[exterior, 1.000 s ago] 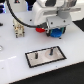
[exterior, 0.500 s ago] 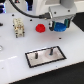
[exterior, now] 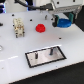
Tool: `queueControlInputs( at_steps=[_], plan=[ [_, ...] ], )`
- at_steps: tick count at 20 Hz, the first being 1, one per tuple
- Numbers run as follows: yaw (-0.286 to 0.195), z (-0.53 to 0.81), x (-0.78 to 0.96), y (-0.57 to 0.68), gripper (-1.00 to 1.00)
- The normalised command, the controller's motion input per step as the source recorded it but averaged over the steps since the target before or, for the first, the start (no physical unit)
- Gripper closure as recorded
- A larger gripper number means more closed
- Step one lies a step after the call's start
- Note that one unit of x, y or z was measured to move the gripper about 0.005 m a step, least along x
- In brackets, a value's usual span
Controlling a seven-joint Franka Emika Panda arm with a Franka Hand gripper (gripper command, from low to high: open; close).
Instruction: Insert the blue gear onto the right peg, followed by the red gear
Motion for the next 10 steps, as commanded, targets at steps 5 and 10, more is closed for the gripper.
queueControlInputs(
  at_steps=[5, 10],
  plan=[
    [0.000, 0.53, 0.68, -0.18, 1.00],
    [0.000, 0.46, 0.70, -0.17, 1.00]
  ],
)
